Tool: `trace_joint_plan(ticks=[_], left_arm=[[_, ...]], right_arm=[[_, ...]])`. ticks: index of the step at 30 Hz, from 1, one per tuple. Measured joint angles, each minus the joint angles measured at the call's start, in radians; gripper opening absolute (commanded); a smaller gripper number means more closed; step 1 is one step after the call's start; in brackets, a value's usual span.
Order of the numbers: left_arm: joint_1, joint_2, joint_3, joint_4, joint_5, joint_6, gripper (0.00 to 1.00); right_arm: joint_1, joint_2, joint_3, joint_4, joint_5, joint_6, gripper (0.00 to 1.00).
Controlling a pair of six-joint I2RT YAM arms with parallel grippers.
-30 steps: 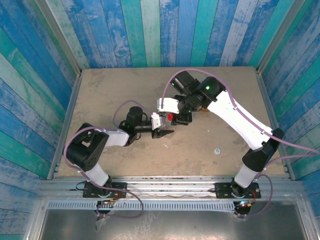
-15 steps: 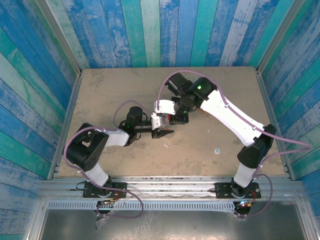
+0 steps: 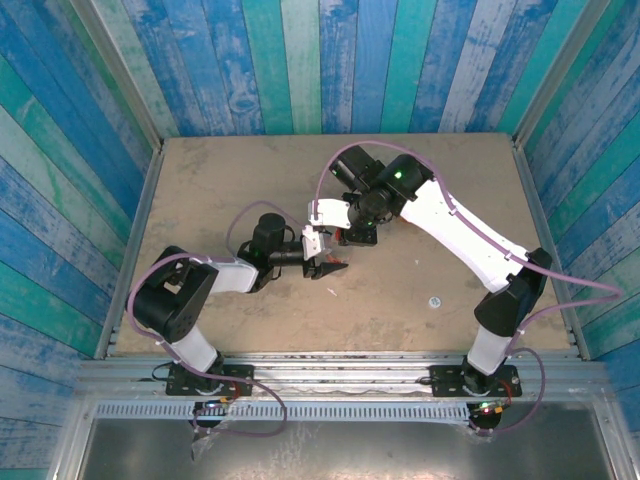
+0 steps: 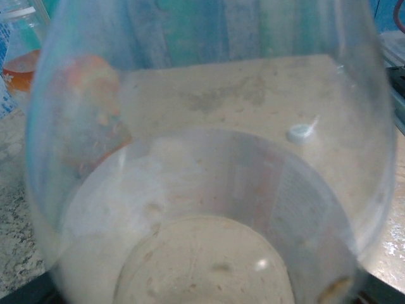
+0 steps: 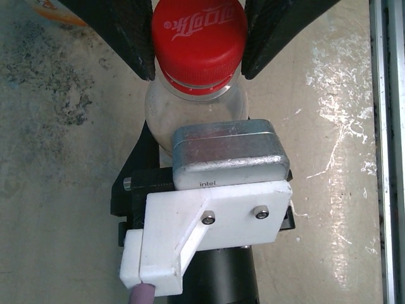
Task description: Screw on the bottle caps
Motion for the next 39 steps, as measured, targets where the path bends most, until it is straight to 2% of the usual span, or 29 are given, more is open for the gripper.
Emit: trace_joint_plan(ticks=[12,23,34,39], left_arm=[[0.002,0.000,-0.057,0.095,0.000,-0.087,0.76],[0.023,0.000,-0.139,0.347,0.012,-0.228,0.73],[0.027,0.002,-0.143,0.485,0.036,-0.326,0.69],[0.028,0.013,-0.142,0.507,0.046,-0.348,0.70]], right_arm=[[0.002,0.001,0.003,-0.001,0.000,0.000,0.35],[0.005,0.001,0.003,-0.001,0.002,0.000,0.35],[0.005,0.001,0.003,-0.001,0.003,0.000,0.34],[0.005,0.001,0.003,-0.001,0.003,0.001,0.34]])
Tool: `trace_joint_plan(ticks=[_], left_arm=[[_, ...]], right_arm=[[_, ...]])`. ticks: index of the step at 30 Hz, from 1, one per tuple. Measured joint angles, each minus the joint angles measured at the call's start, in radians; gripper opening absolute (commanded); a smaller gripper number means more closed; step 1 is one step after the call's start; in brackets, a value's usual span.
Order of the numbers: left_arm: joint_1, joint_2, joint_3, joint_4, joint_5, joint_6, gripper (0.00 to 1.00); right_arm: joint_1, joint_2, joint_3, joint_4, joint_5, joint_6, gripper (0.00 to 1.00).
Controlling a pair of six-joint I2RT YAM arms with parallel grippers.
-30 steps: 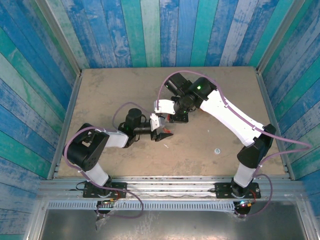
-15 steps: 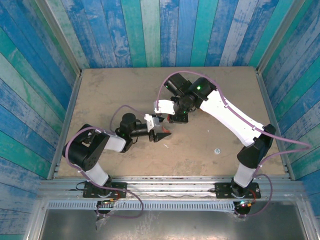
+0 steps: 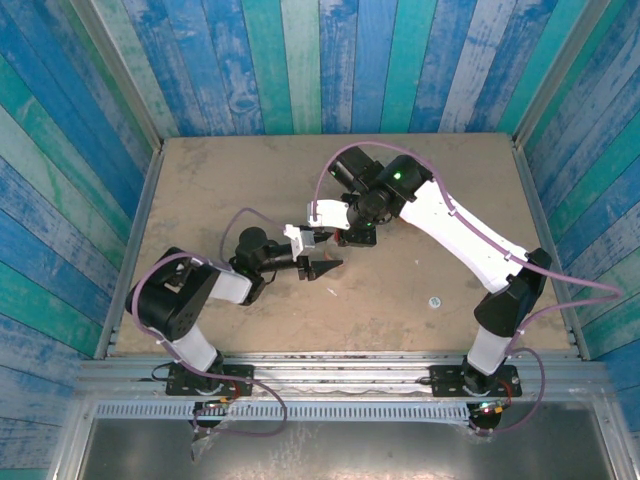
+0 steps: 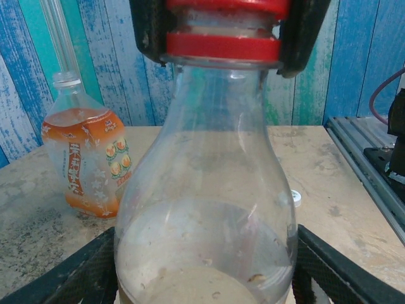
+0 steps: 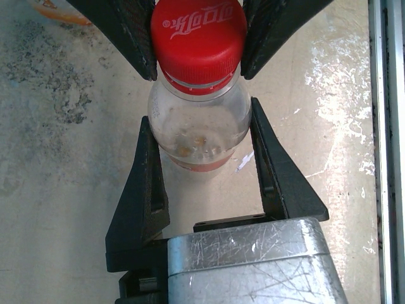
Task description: Screw on the bottle caps
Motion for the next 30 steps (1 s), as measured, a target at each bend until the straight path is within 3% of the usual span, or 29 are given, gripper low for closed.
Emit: trace_joint_plan(ticks=[9,20,30], left_arm=[[0.000,0.045,0.027,0.035,0.028,-0.021,0.72],[-0.004,0.074,0.054,0.039,0.046,-0.025,0.63],[-0.005,0.075,0.059,0.028,0.046,-0.017,0.63]], right_arm=[[0.000,0.000,0.000,0.001,0.000,0.000,0.33],[-0.002,0.002,0.001,0.002,0.006,0.000,0.34],[-0.002,0.002,0.002,0.001,0.012,0.000,0.37]])
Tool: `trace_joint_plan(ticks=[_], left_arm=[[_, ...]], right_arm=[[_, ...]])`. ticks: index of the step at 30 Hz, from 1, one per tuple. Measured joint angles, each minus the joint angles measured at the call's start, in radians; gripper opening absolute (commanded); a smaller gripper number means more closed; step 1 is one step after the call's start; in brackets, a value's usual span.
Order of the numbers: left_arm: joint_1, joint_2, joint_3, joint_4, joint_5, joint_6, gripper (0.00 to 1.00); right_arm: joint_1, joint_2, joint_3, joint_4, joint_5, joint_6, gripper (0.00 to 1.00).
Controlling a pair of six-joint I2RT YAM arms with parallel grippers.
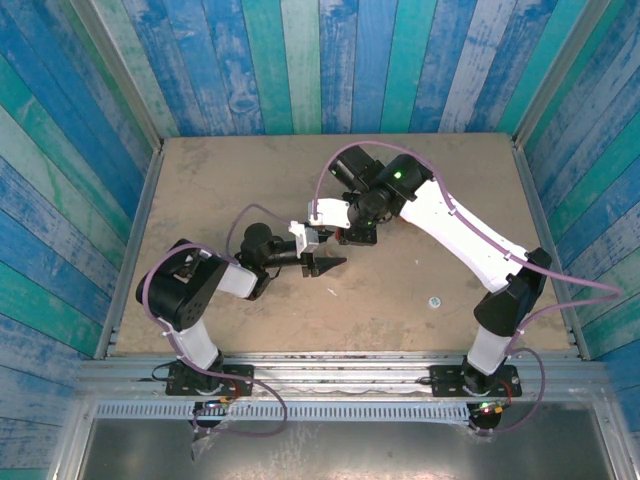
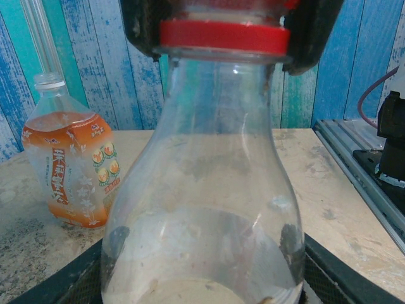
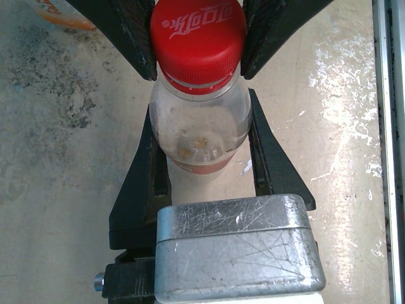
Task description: Screw on the bottle caps
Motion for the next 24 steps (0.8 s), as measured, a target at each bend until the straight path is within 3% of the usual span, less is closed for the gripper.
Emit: trace_joint_plan(ticks=[9,24], left_arm=[[-0.002,0.000,0.002,-0.005,-0.001,0.010,0.62],[-0.002,0.000,0.006,-0.016,-0.002,0.018,0.62]], right_arm=[[0.000,0.003,0.011,0.001,-0.002,-0.001,0.49],[0.000,-0.023,0.012,0.000,-0.023,-0.008,0.47]])
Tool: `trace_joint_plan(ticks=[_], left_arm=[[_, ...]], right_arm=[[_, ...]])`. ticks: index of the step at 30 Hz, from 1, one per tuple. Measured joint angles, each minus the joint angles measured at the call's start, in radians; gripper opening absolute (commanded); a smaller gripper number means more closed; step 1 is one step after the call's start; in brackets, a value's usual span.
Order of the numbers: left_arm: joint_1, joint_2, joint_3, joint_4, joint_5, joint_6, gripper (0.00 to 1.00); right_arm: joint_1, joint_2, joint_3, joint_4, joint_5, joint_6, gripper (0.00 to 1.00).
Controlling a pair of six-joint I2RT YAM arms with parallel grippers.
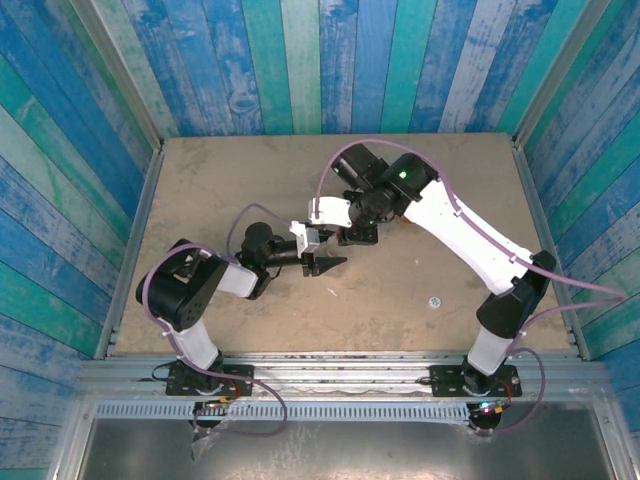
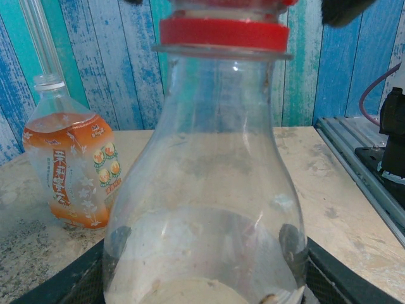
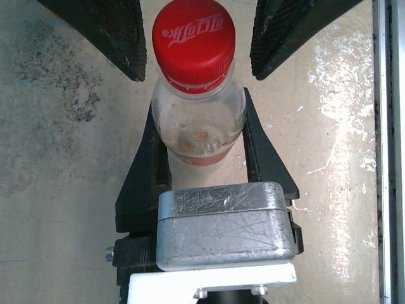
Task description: Screw on the bottle caps
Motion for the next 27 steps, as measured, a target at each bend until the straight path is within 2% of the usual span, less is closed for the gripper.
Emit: trace_joint_plan(ticks=[4,12,27], left_arm=[[0.000,0.000,0.000,-0.001,0.000,0.001,0.62],[0.000,0.000,0.000,-0.002,0.001,0.011,0.62],[-0.001,0.000,0.002,-0.006,0.004,0.017,0.62]], right_arm=[[0.000,-0.011,0.000,-0.003,0.000,-0.002,0.46],[-0.004,-0.011,0.000,-0.016,0.000,-0.005,0.38],[-0.005,-0.011,0.005,-0.019,0.000,-0.003,0.30]])
